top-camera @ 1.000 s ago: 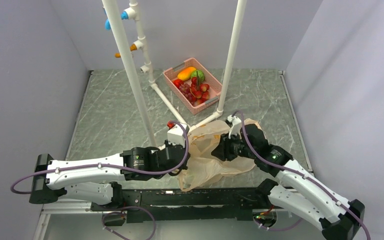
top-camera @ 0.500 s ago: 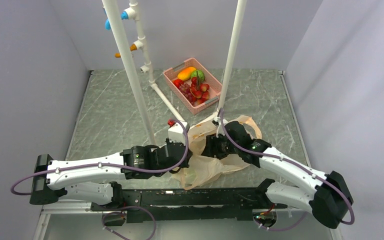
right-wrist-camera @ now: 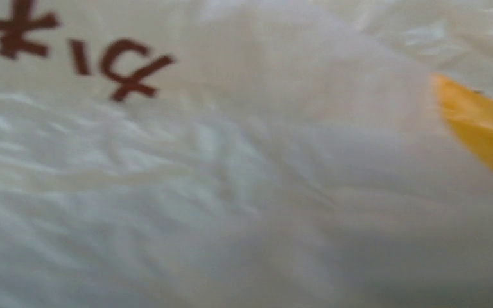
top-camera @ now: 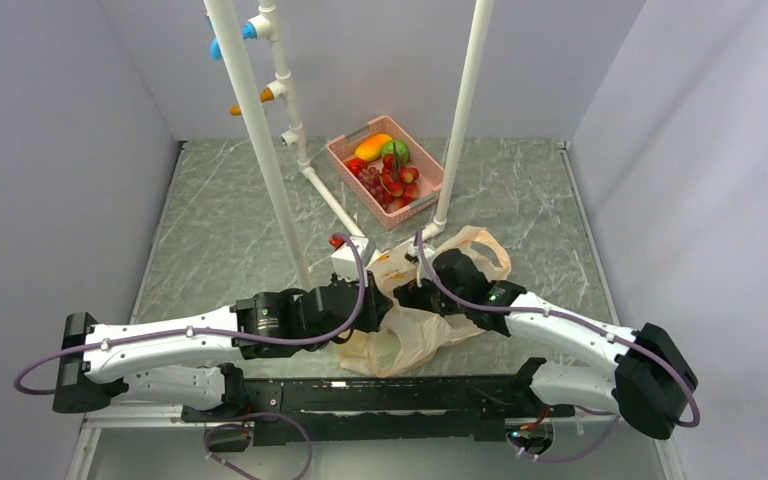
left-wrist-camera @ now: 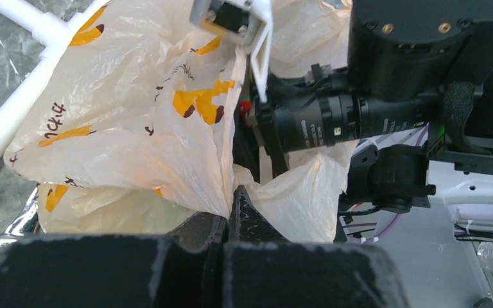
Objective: Take the fake fruits out of the plastic bag
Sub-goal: Take out the fake fruit from the plastic bag.
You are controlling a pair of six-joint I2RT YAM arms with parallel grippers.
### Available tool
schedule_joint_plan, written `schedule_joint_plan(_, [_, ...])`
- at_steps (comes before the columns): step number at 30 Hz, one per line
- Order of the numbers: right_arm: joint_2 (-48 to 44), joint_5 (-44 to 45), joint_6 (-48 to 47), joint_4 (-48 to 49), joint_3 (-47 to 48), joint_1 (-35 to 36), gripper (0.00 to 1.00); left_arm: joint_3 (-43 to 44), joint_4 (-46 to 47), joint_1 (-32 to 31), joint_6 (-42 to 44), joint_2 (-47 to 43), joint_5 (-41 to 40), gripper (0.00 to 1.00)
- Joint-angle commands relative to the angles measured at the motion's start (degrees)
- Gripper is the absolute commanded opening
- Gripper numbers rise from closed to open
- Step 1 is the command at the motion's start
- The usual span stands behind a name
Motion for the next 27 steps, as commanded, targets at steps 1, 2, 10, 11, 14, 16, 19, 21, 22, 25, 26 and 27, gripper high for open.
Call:
schedule_joint_plan(1, [2.2, 2.57, -1.21, 2.82, -0.41, 3.85, 0.91, -1.51, 3.38, 0.24, -1.09, -0.28, 1.3, 0.0])
schedule_joint_plan(2, [2.66, 3.68, -1.11, 3.07, -0.73, 4.62, 0.93, -1.7, 3.48, 0.2, -1.32, -0.23, 1.46, 0.0])
schedule_joint_plan(10, [7.75, 10.18, 0.54, 5.76, -3.43, 10.78, 0.95, -3.63, 2.87, 0.19, -3.09, -0.68, 2.01, 0.0])
schedule_joint_plan(11, [8.4, 11.37, 1.07, 6.38, -3.81, 11.66, 0.95, -4.13, 2.92, 0.19, -3.42, -0.92, 1.93, 0.0])
schedule_joint_plan(14, [10.28, 16.74, 1.82, 6.02, -2.95, 13.95, 0.91, -5.84, 2.98, 0.2, -4.57, -1.51, 1.96, 0.0])
schedule_joint_plan(16, [10.69, 18.72, 1.8, 5.84, -1.91, 14.66, 0.88, -6.88, 3.16, 0.19, -5.22, -1.95, 2.17, 0.0])
schedule_joint_plan(19, [10.97, 20.3, 2.01, 6.22, -1.01, 14.99, 0.83, -8.01, 2.69, 0.2, -6.1, -2.49, 2.36, 0.0])
schedule_joint_plan(21, [11.19, 22.35, 2.33, 6.49, -0.73, 15.04, 0.78, -8.81, 1.69, 0.14, -6.97, -2.85, 2.52, 0.0])
schedule_joint_plan(22, [11.04, 23.46, 2.62, 6.53, -0.83, 14.99, 0.73, -9.25, 1.19, 0.12, -7.38, -3.09, 2.53, 0.0])
schedule_joint_plan(25, [8.55, 24.94, 3.26, 7.01, -1.16, 15.0, 0.56, -11.05, 0.39, 0.02, -8.61, -4.26, 2.62, 0.0])
schedule_joint_plan(26, [7.45, 25.11, 3.3, 7.06, -1.39, 14.98, 0.53, -11.78, 0.14, -0.02, -8.97, -4.74, 2.7, 0.0])
schedule_joint_plan(27, [5.87, 25.42, 3.4, 6.86, -1.44, 14.98, 0.49, -12.47, -0.17, -0.06, -9.48, -5.09, 2.75, 0.0])
